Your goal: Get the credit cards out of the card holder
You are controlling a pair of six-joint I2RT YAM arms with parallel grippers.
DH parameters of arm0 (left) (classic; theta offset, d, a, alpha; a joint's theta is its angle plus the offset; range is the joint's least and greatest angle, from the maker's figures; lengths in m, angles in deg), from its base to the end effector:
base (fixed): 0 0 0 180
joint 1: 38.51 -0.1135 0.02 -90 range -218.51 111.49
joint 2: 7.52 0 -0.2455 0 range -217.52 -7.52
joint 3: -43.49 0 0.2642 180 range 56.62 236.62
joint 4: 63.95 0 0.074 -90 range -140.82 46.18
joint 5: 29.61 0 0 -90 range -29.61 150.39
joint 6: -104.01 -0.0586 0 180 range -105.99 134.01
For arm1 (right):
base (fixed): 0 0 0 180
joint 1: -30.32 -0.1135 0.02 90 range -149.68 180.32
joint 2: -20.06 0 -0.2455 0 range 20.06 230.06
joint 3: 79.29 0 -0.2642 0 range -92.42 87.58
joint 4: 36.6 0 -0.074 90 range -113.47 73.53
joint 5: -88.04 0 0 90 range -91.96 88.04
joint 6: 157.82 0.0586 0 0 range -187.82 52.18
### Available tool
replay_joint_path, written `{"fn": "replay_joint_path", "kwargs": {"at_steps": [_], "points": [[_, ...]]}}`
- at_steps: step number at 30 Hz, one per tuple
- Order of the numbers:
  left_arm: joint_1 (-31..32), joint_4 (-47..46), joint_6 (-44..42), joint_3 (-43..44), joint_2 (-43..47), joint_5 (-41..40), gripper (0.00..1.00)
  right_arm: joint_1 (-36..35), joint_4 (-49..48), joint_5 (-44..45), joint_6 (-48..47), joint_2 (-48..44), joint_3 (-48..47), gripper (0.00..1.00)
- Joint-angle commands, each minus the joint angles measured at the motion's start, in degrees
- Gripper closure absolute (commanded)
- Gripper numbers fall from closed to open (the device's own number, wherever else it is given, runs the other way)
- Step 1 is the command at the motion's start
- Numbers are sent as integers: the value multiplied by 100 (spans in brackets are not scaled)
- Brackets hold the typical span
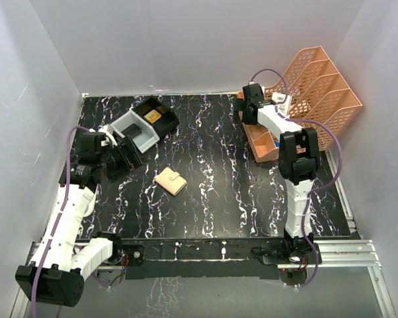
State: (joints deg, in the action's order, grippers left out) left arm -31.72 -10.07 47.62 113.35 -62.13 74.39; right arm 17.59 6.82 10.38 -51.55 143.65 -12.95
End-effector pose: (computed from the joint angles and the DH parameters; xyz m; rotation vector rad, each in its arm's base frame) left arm 0.2316 -0.0419 0.3014 -0.4012 2.2683 -0.6468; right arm 0.4850 0.0967 0.1671 0.1647 2.4668 -0.0537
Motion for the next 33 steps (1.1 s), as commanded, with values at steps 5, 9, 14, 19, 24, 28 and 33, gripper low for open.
{"fn": "replay_joint_path", "kwargs": {"at_steps": [5,9,14,19,24,28,33], "points": [[-46,34,2,185,64,244,1,240,197,-413,-123,243,-780,2],[-46,150,-88,161,102,4,1,162,-87,-1042,-32,-468,-345,2],[-46,286,152,80,97,-804,1,-196,-1261,-1807,419,-1586,887,2],[-55,675,305,326,-533,-935,1,-927,-2274,-1850,819,-1845,1514,6],[-55,737,590,169,-116,-1375,1,-1859,-2303,-1577,549,-1082,633,17],[-55,715,940,-96,356,-1259,1,-2322,-2692,-1589,517,-447,-81,27],[-55,810,1159,-353,798,-1196,1,-2829,-3049,-1435,22,340,-936,31]]}}
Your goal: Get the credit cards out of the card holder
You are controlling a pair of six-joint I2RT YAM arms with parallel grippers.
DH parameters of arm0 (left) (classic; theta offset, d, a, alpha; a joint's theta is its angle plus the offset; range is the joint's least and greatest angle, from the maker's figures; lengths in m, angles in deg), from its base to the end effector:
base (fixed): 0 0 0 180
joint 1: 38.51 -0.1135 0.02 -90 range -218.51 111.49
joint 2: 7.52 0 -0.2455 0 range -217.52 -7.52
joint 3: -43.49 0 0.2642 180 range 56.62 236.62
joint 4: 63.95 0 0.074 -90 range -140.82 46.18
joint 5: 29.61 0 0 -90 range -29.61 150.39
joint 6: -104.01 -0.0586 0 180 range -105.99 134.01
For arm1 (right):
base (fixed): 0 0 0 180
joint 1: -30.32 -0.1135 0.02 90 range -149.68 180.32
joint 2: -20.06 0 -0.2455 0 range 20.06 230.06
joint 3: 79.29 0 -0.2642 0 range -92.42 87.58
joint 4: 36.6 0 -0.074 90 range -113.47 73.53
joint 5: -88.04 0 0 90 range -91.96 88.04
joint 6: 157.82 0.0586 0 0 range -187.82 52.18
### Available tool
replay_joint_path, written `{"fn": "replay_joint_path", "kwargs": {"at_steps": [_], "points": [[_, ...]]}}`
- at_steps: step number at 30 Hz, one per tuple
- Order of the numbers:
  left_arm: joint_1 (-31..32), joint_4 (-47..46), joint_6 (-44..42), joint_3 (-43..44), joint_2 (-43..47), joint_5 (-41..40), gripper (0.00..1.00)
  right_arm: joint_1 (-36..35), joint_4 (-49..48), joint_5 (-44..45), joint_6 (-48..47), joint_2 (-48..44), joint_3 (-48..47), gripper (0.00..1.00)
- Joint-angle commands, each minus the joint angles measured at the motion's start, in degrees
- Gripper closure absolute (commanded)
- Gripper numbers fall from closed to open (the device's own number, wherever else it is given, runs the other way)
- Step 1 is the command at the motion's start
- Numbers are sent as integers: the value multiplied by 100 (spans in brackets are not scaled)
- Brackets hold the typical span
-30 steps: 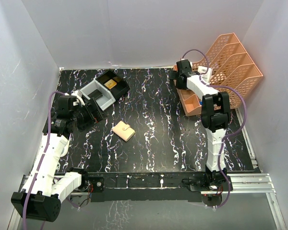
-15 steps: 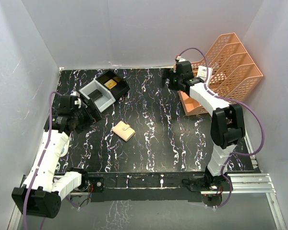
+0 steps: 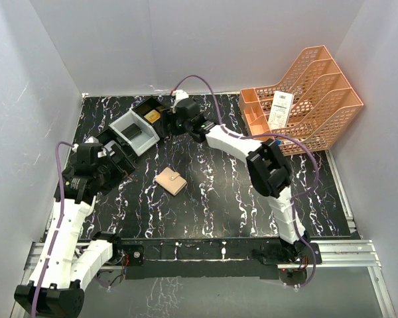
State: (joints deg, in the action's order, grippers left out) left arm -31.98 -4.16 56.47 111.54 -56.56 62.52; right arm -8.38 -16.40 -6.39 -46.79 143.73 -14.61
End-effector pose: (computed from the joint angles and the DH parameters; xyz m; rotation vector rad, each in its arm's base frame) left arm 0.2076 -0.0260 0.2984 -0.6998 2.2226 -0.4819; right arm 0.4138 0.3373 0.2162 -0.3785 2.1139 0.7074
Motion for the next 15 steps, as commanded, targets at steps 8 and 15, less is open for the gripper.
{"fn": "replay_joint_path", "kwargs": {"at_steps": [8,15], "points": [[-28,329,229,-63,278,-6,1,-603,-752,1070,-1249,1365,-1985,35],[-28,369,193,5,262,50,1,-605,-633,1026,-1376,2089,-2865,40]]}}
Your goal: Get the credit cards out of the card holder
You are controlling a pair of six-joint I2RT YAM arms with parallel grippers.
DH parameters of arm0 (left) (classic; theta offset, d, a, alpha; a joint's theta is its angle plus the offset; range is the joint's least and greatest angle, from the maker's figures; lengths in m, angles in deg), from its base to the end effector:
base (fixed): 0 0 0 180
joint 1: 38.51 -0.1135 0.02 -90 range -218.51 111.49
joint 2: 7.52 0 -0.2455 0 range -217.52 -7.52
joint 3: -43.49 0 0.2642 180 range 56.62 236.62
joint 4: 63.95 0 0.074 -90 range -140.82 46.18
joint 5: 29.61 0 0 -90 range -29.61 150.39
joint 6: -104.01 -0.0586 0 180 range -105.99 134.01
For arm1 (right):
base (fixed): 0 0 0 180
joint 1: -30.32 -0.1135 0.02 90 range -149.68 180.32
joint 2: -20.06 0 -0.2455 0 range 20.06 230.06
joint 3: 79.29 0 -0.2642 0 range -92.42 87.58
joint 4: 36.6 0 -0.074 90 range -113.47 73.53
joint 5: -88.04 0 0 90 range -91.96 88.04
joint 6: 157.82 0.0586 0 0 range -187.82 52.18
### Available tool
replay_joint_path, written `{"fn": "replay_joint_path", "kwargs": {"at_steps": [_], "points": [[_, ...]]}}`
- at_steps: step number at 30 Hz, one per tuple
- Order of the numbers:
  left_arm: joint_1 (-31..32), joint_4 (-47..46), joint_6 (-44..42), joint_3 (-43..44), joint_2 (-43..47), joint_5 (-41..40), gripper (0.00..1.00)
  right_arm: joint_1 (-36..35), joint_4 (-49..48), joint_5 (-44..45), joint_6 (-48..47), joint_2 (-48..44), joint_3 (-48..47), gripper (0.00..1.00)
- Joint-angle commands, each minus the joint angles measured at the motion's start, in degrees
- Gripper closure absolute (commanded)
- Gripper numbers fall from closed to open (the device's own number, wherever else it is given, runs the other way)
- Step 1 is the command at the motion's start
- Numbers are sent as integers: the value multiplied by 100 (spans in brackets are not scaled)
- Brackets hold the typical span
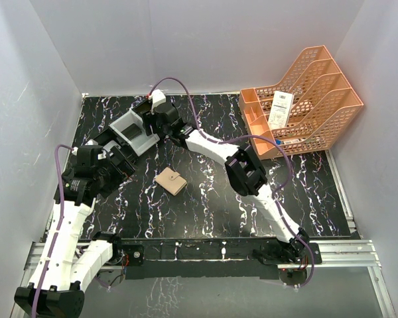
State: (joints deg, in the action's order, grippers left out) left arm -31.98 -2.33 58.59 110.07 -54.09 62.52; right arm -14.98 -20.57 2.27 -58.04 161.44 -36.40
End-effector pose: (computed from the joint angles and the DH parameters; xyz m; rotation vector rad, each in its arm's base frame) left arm 0.1971 -0.0247 0.2942 -0.7470 2.2265 -0.4946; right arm 0.4248 0.4231 0.2011 -0.5515 1.8876 0.5686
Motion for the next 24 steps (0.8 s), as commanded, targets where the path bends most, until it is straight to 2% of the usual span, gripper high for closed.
{"fn": "replay_joint_path", "kwargs": {"at_steps": [1,14,16,20,24], "points": [[-28,199,-27,161,28,46,1,52,-205,139,-235,409,-784,42],[-28,222,-28,201,64,68,1,21,107,-226,-77,1010,-1361,58],[-28,222,-28,205,68,68,1,13,192,-188,-67,1033,-1359,63],[-28,231,-45,203,82,56,1,3,261,-14,-45,911,-1200,81],[-27,211,-49,177,73,68,1,-10,105,247,-64,534,-687,89]]}}
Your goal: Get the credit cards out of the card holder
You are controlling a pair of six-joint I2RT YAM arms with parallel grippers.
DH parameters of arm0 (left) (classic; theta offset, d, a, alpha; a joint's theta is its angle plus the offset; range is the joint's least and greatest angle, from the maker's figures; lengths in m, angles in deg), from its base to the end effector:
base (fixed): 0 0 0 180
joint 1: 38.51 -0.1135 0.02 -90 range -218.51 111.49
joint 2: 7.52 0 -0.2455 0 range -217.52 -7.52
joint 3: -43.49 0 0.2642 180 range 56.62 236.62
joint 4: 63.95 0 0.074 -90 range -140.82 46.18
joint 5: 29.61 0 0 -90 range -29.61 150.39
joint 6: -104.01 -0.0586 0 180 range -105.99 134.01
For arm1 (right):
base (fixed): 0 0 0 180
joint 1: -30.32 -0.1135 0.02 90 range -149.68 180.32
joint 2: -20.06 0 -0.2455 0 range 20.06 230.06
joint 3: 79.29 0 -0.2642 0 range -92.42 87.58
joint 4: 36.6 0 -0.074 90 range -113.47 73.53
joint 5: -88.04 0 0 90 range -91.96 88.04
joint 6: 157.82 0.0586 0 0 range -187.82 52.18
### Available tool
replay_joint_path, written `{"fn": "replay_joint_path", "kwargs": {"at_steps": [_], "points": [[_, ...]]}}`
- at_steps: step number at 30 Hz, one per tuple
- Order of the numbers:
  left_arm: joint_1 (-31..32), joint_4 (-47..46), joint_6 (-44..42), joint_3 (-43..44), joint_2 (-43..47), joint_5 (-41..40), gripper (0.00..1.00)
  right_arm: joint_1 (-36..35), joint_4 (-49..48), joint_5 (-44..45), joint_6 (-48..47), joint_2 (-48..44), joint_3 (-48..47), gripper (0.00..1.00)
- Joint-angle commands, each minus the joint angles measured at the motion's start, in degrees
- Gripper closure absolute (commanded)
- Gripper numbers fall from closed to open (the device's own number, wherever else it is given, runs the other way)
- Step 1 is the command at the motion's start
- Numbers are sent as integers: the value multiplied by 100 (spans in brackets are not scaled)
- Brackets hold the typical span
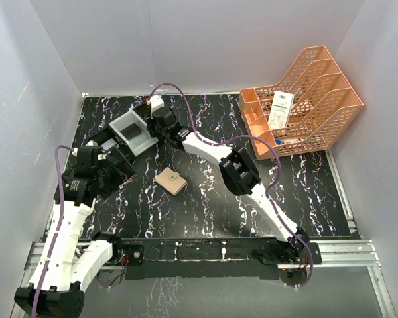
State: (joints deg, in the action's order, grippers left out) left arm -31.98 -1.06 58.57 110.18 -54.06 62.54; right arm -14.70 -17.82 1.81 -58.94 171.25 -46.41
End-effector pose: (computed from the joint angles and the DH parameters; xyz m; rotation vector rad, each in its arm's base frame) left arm 0.1950 -0.0245 0.2927 -0.7531 2.2451 -0.4868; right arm 0.4415 0.4363 0.1616 -0.5815 1.9239 0.5455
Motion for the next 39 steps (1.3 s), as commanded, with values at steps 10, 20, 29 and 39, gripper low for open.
{"fn": "replay_joint_path", "kwargs": {"at_steps": [10,20,29,39], "points": [[-25,0,-109,88,76,140,1,-29,-377,1177,52,-1922,2315,94],[-28,-398,-243,-185,18,601,1,-24,-663,1963,611,-3712,4906,93],[-28,-748,-285,-476,-124,1122,1,-25,-302,2352,1526,-4871,6447,91],[-24,-1146,-350,-967,-133,1820,1,-34,646,2570,2668,-5951,7609,90]]}}
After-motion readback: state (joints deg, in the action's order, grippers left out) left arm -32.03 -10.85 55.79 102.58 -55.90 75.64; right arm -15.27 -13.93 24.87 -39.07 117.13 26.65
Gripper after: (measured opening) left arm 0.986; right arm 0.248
